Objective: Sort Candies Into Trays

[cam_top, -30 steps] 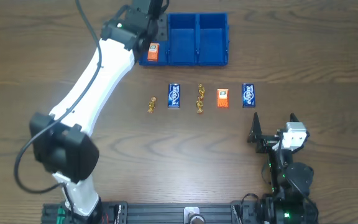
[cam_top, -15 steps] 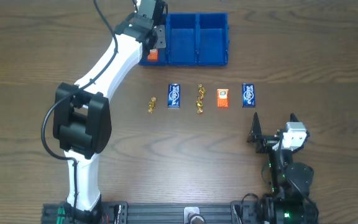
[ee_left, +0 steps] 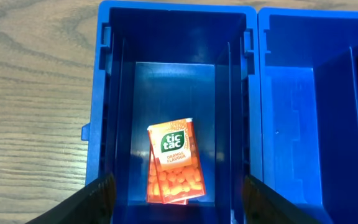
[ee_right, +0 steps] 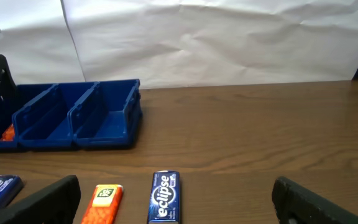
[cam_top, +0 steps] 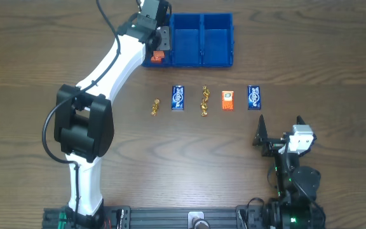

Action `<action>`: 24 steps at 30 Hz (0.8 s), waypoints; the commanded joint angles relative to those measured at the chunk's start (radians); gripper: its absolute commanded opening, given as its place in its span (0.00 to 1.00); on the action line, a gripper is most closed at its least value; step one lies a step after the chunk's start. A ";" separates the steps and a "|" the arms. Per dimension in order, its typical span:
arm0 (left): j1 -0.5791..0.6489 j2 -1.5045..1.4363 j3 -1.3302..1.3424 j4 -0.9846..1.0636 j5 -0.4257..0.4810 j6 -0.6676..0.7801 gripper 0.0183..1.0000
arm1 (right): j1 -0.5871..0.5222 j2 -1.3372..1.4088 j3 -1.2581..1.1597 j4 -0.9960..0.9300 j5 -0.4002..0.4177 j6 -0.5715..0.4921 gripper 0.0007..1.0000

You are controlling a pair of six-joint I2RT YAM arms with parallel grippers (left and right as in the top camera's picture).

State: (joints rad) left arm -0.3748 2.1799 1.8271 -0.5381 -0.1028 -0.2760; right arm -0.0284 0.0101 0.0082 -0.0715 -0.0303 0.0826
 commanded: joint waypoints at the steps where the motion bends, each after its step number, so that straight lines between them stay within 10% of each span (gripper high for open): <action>1: 0.000 -0.007 0.011 -0.006 0.026 0.007 0.66 | 0.006 -0.007 0.000 -0.010 -0.001 -0.013 1.00; 24: -0.448 -0.042 0.204 -0.367 -0.089 -0.362 0.69 | 0.006 -0.007 0.000 -0.009 -0.001 -0.013 1.00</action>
State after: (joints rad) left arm -0.7452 2.0846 2.0285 -0.8814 -0.1833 -0.5117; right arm -0.0284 0.0101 0.0082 -0.0715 -0.0303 0.0826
